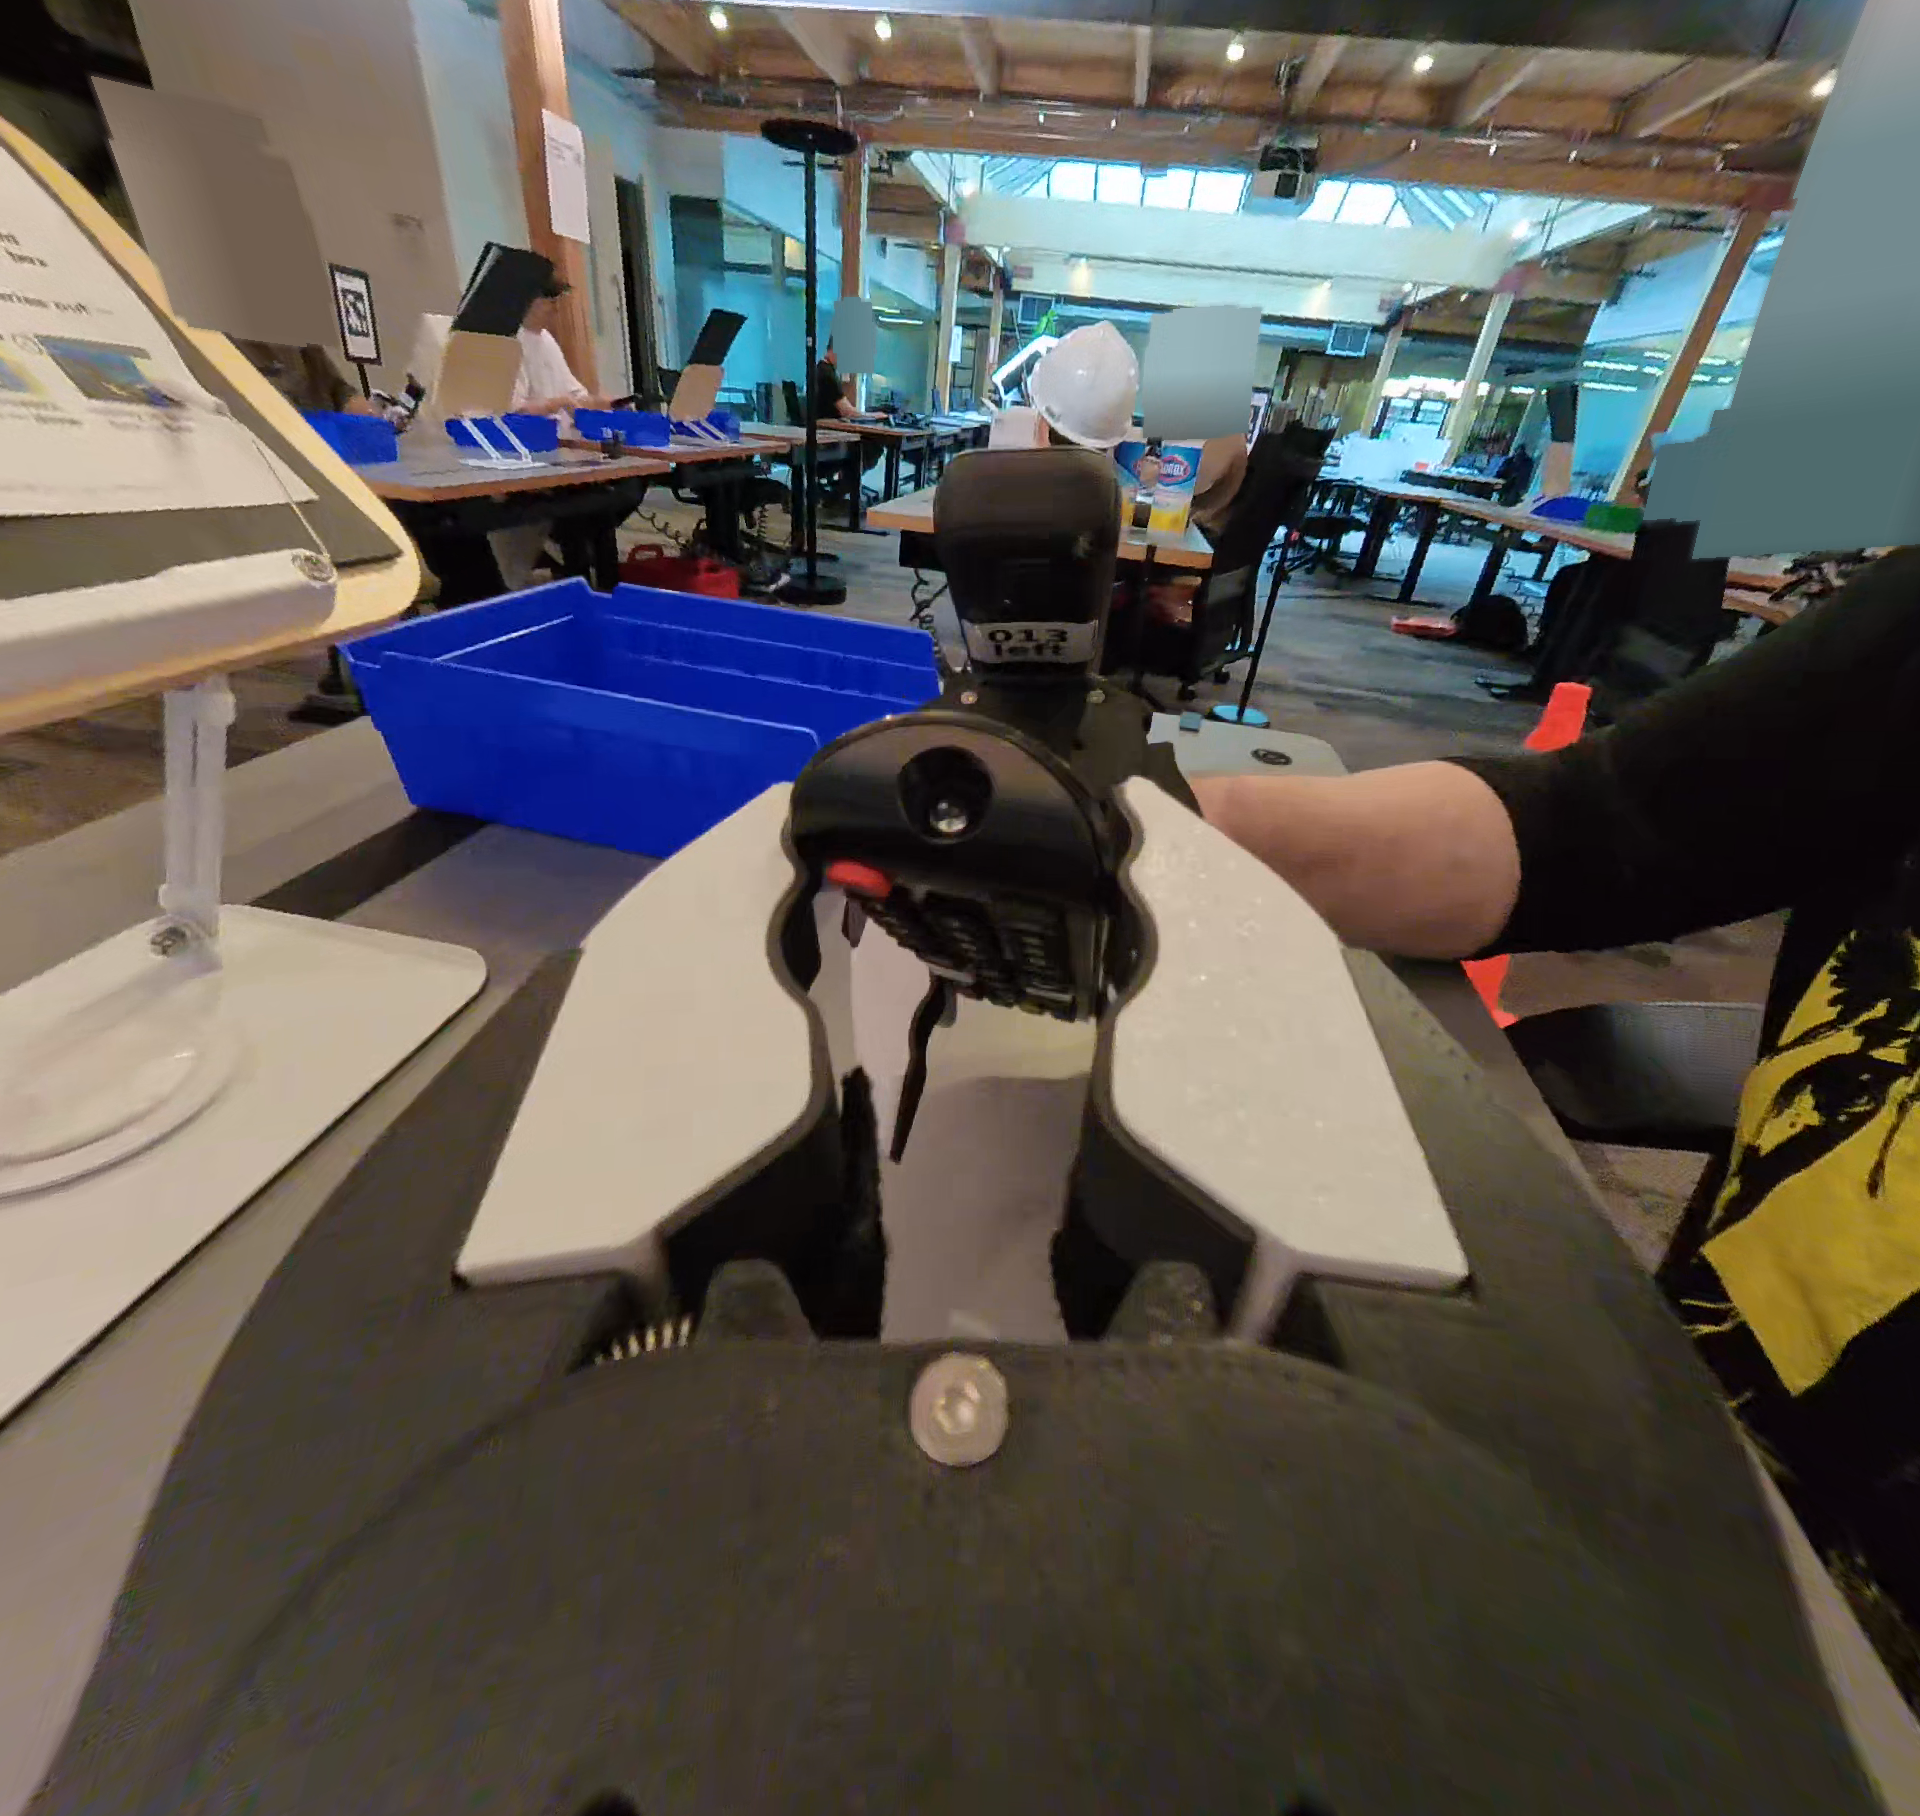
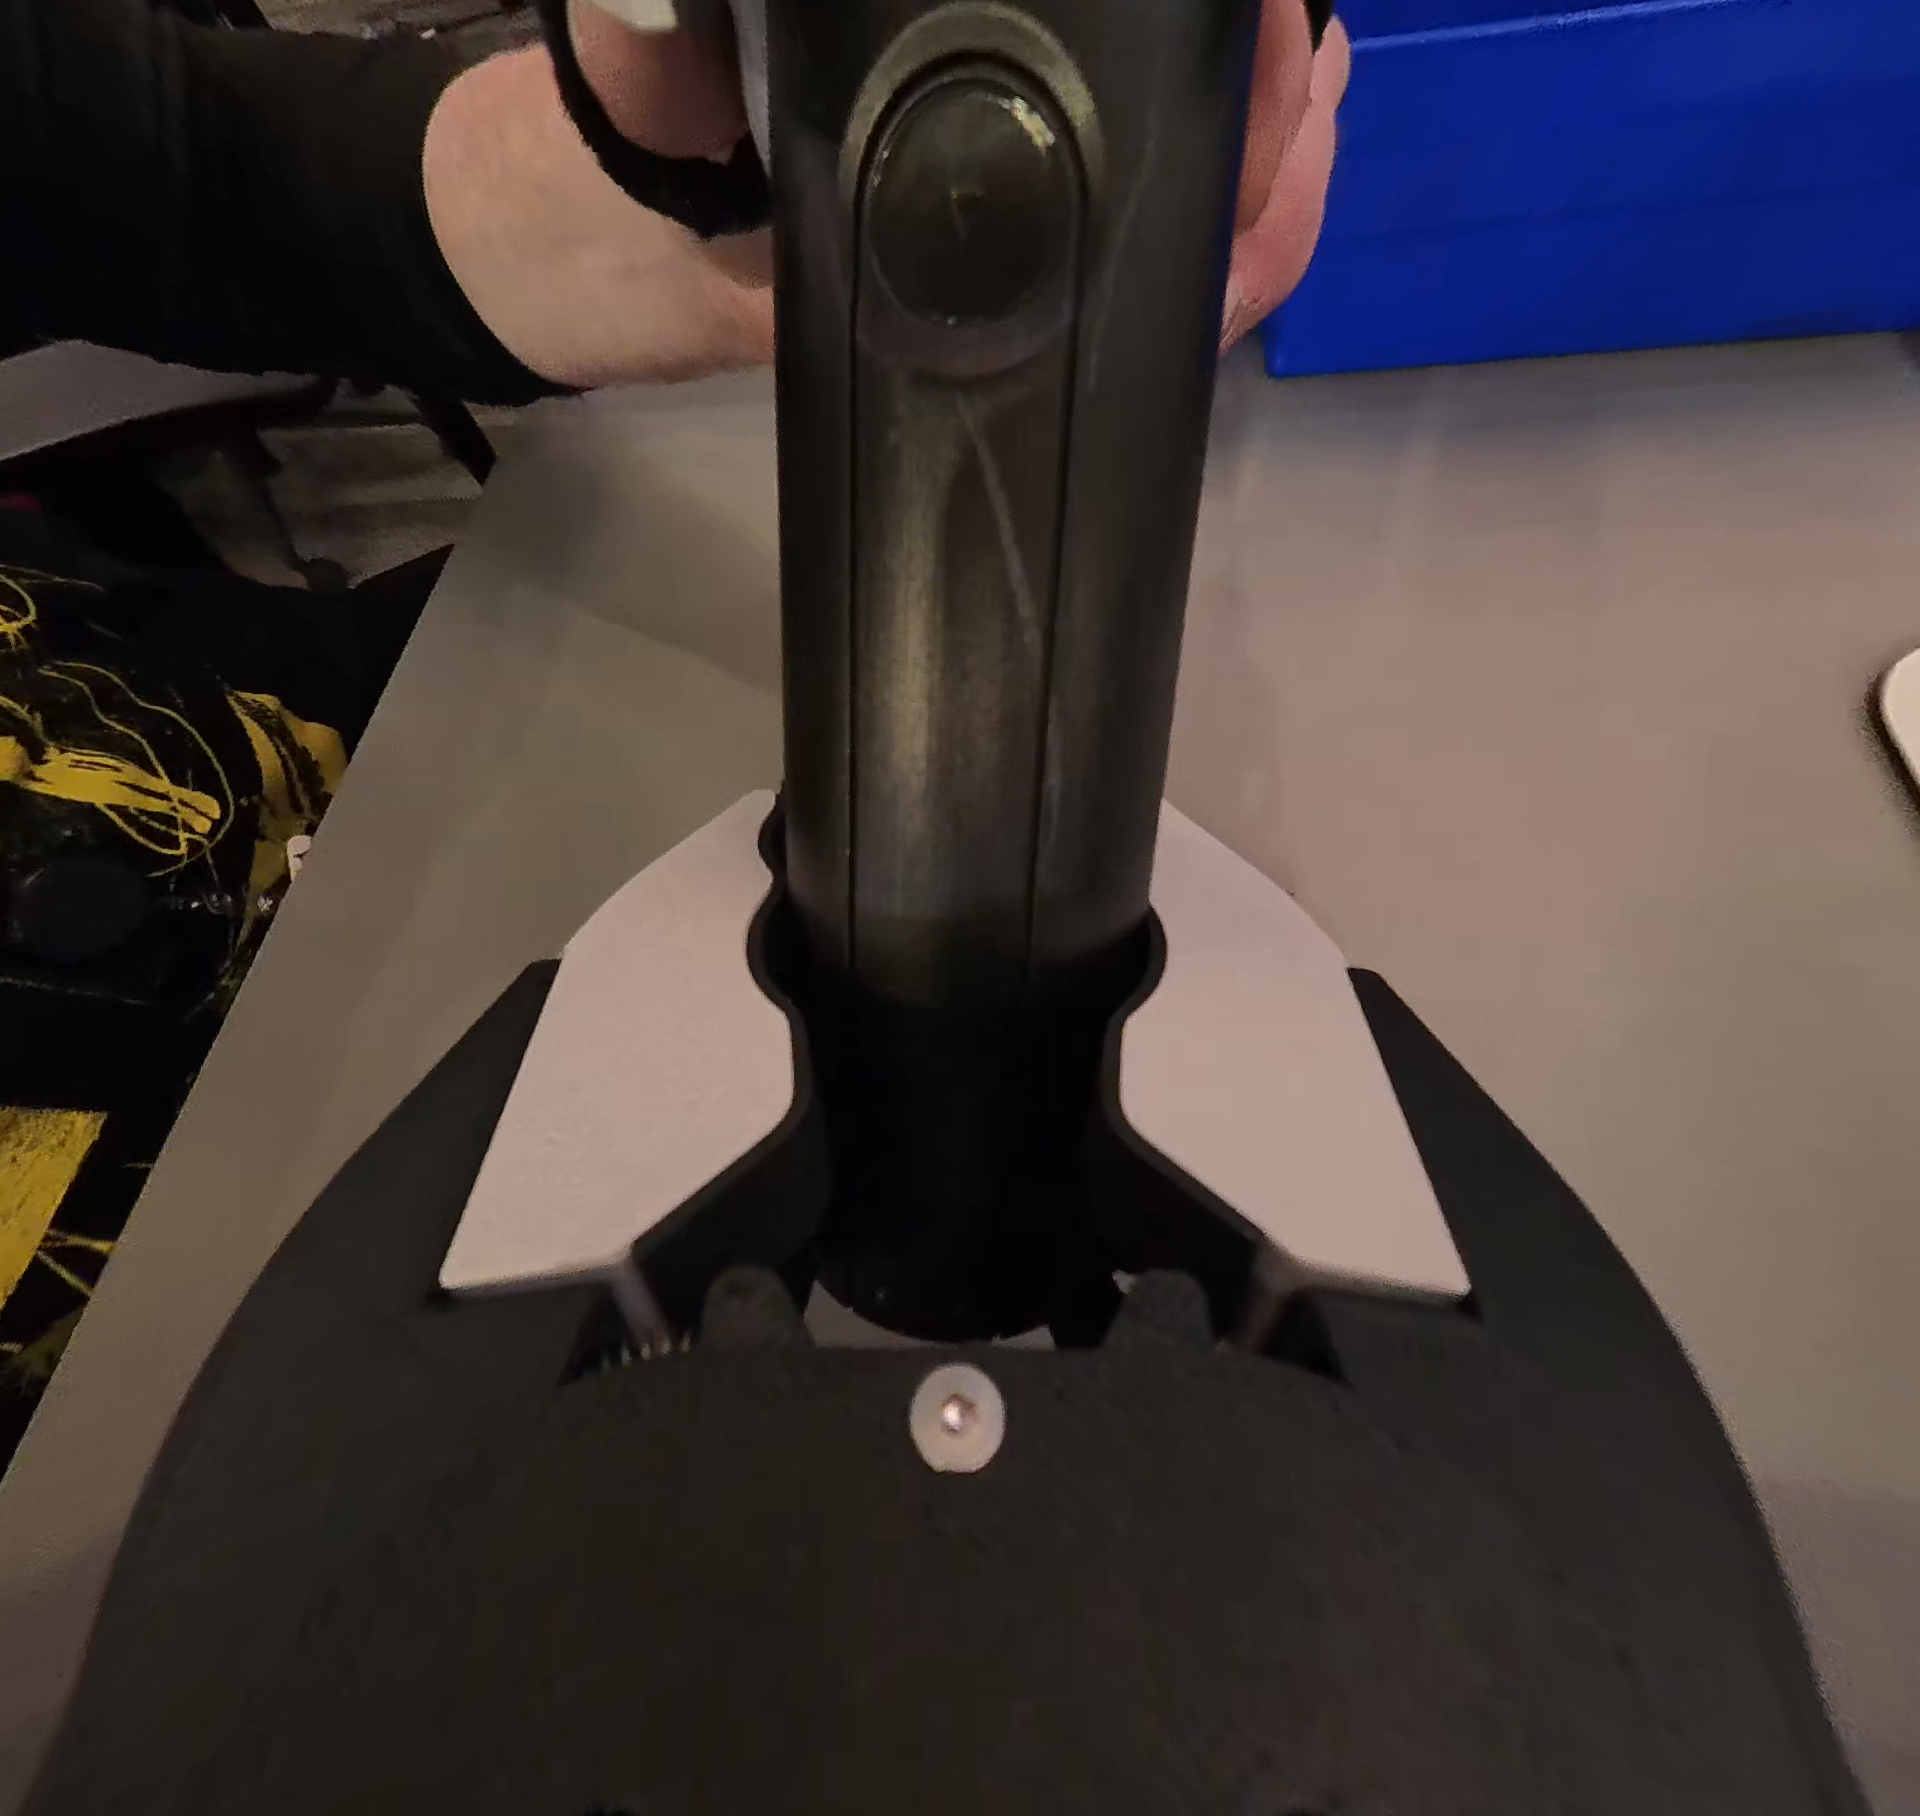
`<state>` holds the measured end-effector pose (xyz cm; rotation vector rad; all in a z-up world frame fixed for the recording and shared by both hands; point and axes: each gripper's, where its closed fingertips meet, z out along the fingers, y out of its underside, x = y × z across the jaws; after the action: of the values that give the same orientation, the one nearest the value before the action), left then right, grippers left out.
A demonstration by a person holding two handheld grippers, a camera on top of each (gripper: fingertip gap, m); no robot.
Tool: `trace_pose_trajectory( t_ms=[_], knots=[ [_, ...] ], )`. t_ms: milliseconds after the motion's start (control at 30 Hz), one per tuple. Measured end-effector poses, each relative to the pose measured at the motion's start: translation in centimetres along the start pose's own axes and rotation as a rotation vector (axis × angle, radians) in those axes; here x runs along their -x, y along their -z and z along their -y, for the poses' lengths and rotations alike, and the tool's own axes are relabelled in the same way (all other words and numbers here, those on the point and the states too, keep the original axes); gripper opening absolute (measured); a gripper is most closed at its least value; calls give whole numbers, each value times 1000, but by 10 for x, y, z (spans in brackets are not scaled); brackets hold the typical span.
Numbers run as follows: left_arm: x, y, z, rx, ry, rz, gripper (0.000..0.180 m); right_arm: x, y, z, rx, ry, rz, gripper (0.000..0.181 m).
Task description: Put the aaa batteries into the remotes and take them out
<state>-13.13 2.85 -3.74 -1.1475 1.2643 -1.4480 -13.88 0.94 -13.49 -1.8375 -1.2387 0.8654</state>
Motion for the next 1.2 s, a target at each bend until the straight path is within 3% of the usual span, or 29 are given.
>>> trace_pose_trajectory(
  t_ms=[267,500,667,833,967,1033,1200],
  knots=[
    [-2,-6,-4,-126,54,-75,62,10,-18,-6,-53,-78,100,59],
    [-2,-3,-14,-152,70,-132,59,5,-27,-13,-53,-70,63,59],
    [-8,-2,-25,-97,16,-180,58,7,-14,0,-174,-207,215,74],
    [-20,0,-38,-30,-41,-259,58,4,0,23,-347,-310,359,55],
    [-27,-1,-45,17,-77,-317,59,8,-11,22,-314,-347,483,48],
    [-29,-2,-48,41,-96,-330,58,7,-11,25,-345,-366,541,35],
    [-33,0,-50,75,-135,-331,58,10,-11,24,-325,-357,574,32]
  ],
)
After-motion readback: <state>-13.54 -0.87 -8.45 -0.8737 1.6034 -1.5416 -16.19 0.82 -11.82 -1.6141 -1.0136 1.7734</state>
